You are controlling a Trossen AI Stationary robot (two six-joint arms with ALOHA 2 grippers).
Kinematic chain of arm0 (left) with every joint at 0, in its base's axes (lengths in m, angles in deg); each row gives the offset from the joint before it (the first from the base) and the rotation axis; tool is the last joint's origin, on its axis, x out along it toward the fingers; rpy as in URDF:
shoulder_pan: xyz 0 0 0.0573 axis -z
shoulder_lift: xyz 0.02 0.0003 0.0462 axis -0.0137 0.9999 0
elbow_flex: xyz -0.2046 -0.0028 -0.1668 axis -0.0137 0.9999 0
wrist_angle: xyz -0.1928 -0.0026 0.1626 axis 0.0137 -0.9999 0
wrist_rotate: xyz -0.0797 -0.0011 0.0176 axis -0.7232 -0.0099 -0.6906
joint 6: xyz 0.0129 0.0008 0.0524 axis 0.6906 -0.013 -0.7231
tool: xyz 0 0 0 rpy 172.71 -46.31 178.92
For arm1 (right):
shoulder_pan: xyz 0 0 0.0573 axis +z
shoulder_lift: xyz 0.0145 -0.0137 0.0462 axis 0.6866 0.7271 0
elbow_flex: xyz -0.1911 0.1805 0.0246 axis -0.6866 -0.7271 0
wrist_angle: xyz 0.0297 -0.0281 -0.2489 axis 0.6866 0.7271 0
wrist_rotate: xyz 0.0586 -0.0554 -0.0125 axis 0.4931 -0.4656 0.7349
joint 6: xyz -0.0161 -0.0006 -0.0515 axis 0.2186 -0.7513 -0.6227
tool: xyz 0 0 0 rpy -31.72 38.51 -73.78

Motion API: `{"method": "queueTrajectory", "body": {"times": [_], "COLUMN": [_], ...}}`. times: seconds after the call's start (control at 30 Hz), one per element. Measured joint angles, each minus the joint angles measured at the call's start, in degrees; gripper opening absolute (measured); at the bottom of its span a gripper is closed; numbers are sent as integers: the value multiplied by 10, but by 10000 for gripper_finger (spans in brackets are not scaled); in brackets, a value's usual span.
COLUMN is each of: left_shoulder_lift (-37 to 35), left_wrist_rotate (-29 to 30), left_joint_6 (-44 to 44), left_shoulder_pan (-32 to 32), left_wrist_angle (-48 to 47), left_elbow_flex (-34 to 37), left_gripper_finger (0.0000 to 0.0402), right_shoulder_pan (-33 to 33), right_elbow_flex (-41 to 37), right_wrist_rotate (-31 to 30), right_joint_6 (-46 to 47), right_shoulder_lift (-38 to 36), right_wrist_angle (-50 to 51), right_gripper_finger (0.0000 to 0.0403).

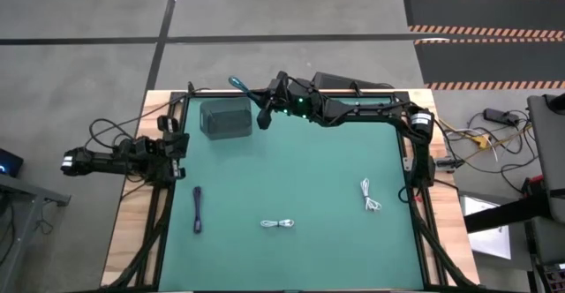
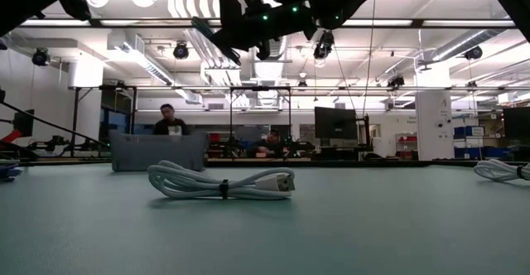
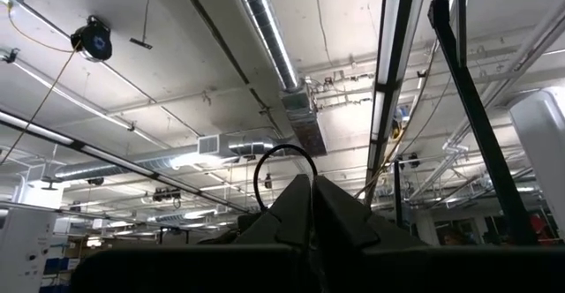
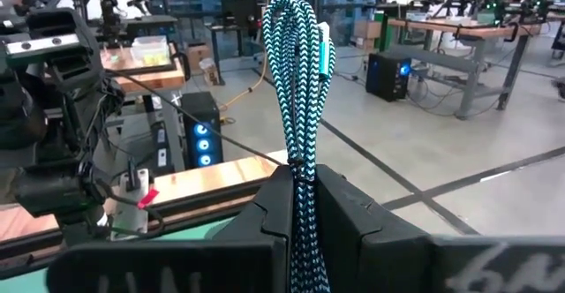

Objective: Pick and place USB-C Cables
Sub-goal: Put the blue charger cable into the black bin

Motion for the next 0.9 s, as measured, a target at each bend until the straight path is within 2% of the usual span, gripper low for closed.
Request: {"method": "queueTrajectory", "body": {"times": [0.17, 0.63, 0.9], "left_shoulder_lift": [0, 0, 0], "left_wrist_rotate": [13, 17, 45], "left_joint_6": [0, -5, -10], "left_shoulder_pan": [0, 0, 0], "left_wrist_angle": [6, 7, 12], "left_elbow_flex": [0, 0, 0], "left_gripper_finger": [1, 1, 1], "right_shoulder_pan": [0, 0, 0], "right_elbow_flex": [0, 0, 4], "right_wrist_rotate": [20, 25, 34], "right_joint_6": [6, 3, -3], "right_shoulder_lift": [3, 3, 9], "right_wrist_angle": [-28, -63, -91], "right_gripper_finger": [22, 22, 22]}}
